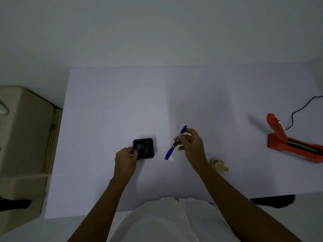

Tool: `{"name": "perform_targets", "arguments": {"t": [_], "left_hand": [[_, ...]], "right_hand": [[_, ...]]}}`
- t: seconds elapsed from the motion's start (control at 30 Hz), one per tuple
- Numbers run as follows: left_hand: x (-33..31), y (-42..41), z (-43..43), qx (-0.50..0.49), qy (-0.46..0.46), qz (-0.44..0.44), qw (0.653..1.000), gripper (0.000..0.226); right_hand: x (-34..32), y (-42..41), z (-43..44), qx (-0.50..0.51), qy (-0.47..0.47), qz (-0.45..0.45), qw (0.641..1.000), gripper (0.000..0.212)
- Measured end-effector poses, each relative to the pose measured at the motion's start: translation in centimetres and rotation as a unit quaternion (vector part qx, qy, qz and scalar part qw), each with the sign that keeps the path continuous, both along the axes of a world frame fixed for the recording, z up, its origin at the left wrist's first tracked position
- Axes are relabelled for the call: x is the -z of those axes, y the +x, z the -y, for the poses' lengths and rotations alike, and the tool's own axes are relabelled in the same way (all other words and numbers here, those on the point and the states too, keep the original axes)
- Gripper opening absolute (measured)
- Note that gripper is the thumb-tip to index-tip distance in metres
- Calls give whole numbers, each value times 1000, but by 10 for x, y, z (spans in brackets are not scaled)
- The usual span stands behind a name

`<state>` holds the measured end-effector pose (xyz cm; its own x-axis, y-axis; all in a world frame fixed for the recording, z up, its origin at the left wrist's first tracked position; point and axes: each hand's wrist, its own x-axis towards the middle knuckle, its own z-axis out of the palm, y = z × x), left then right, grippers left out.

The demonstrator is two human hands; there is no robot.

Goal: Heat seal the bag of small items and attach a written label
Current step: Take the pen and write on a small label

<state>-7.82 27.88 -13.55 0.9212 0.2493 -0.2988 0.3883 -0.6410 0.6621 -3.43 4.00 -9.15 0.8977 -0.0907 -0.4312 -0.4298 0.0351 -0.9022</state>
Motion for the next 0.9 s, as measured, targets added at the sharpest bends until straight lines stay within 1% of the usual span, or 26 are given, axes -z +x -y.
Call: {"name": "perform_targets", "arguments": {"t": [0.07,0.1,0.17,0.23,0.27,0.33,0.37,0.43,0.47,0.5,0.53,0.57,0.63,0.67,0.7,0.77,0.83,0.87,0.9], "left_hand": [[1,0,-2,0,9,-2,1000,25],[1,-1,-2,-2,14,-4,1000,23],[-5,-2,1,-14,47,4,999,20],[-11,-2,7,-22,84,40,995,32],[-18,-1,12,-19,82,62,995,33],[-30,1,23,7,29,100,995,27],[-35,2,30,27,-15,108,994,23],[-46,0,48,82,-105,97,986,24],[-49,-2,57,119,-136,82,980,27],[-51,-5,66,161,-151,70,973,29],[-52,-7,75,199,-156,69,965,27],[-51,-9,82,228,-155,78,958,23],[-49,-11,90,257,-142,97,951,19],[-48,-12,92,266,-131,99,950,20],[-48,-14,92,275,-122,94,949,23],[-50,-17,92,286,-138,63,946,28],[-56,-19,95,267,-205,-5,942,35],[-60,-19,97,240,-253,-49,936,38],[-64,-20,97,200,-305,-100,926,41]], "right_hand": [[0,-5,5,14,23,-10,1000,31],[0,-7,7,20,43,-15,999,31],[-2,-12,9,36,111,-41,992,27],[-5,-16,10,46,168,-76,982,28],[-8,-18,9,43,176,-92,979,26],[-9,-22,8,20,175,-127,976,17],[-8,-25,7,7,183,-143,973,22],[-6,-29,7,-6,208,-160,965,50],[-5,-30,6,-7,215,-161,963,59],[-3,-32,5,-7,214,-158,964,63],[-3,-33,4,-3,208,-156,965,60],[-3,-35,1,6,199,-158,967,53],[-5,-37,-1,27,174,-165,970,33],[-4,-38,0,37,166,-168,971,24],[-4,-39,3,41,163,-168,971,20],[-2,-39,6,33,167,-165,971,22],[-2,-40,7,20,162,-164,973,26],[-1,-39,9,29,160,-163,973,25],[1,-37,14,59,163,-169,970,24]]}}
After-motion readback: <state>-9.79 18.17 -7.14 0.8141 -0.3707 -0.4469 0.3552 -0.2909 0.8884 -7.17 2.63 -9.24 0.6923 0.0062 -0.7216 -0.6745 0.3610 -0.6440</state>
